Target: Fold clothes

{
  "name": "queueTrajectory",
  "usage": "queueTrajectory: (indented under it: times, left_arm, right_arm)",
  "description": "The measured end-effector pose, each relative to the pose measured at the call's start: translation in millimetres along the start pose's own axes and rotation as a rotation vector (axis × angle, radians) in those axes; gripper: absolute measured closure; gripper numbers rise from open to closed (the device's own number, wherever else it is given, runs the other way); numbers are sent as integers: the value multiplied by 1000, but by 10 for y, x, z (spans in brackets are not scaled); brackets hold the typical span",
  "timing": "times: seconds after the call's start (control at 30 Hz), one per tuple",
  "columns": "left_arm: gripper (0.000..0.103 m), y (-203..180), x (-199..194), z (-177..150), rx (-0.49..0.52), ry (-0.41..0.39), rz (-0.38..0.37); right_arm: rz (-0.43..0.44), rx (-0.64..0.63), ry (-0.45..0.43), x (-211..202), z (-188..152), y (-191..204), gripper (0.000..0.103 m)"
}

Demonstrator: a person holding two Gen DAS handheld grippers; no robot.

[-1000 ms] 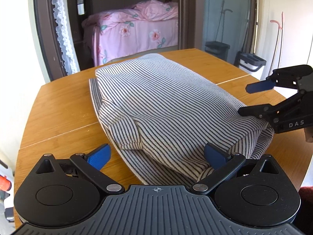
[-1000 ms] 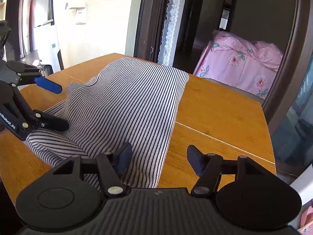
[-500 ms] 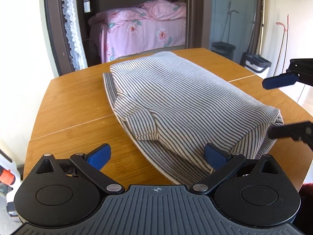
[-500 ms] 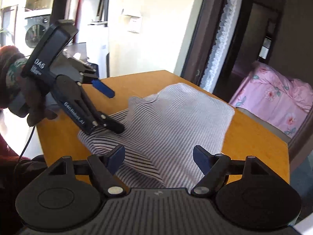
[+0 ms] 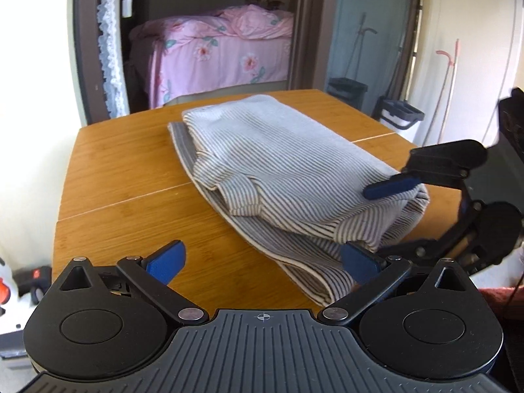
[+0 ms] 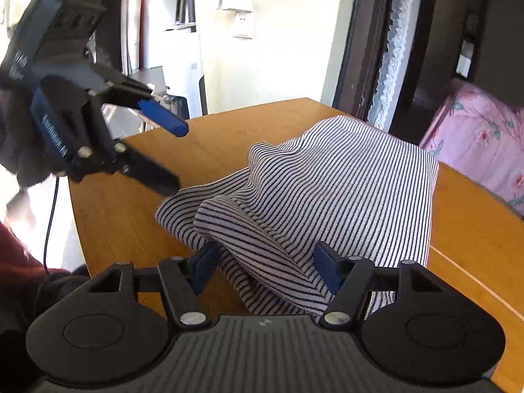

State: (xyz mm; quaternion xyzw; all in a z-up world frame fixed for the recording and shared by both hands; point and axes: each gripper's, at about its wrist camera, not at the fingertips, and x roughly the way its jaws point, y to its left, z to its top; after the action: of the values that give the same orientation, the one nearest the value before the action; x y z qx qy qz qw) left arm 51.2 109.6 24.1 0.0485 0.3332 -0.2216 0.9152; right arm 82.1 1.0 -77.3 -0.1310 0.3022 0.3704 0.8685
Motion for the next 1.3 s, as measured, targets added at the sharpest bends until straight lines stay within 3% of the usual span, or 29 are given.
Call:
queueTrajectory:
  times: [0.07,0.17,0.37,0.43,0.5,0.67,0.87,0.93,1.0,1.17,1.3]
  left_arm:
    - [0,-78,-30,1,37,-10,-43]
    - [0,-181,21,-23,83,5,-90]
    - [0,-310,328,-144,178,114,-24]
    - [0,-339,390,-181,216,131,4]
    - [0,-341,411,-192,223,130,17]
    - [0,-231,425,-125,147,112,55]
    - [0,-193,361,-44,94,73,81]
    - [0,-196,345,-30,93,67,83]
    - [0,-199,310,-3,95,57,71]
    - [0,-230,195,-7,119,35,-20]
    - [0,-314,318,-64,173,69,6]
  right_arm:
    - [19,92,-1,-14,22,-146,52]
    - [41,154,-7,-24,20,-254,53]
    - [-15,6,-21,-82,-9,-50,51]
    - [-35,-59,-31,-118,-9,37,47]
    - [-46,-143,-43,-150,-23,139,36]
    - [-47,-272,-38,-140,-96,352,31]
    - [-137,-349,-36,20,-192,452,31]
    - [-130,-282,-31,47,-166,376,33]
    - [-82,-127,-32,15,-88,182,40]
    - [22,167,-22,-56,-2,-232,45]
    - [-22,40,-23,-41,-11,-74,43]
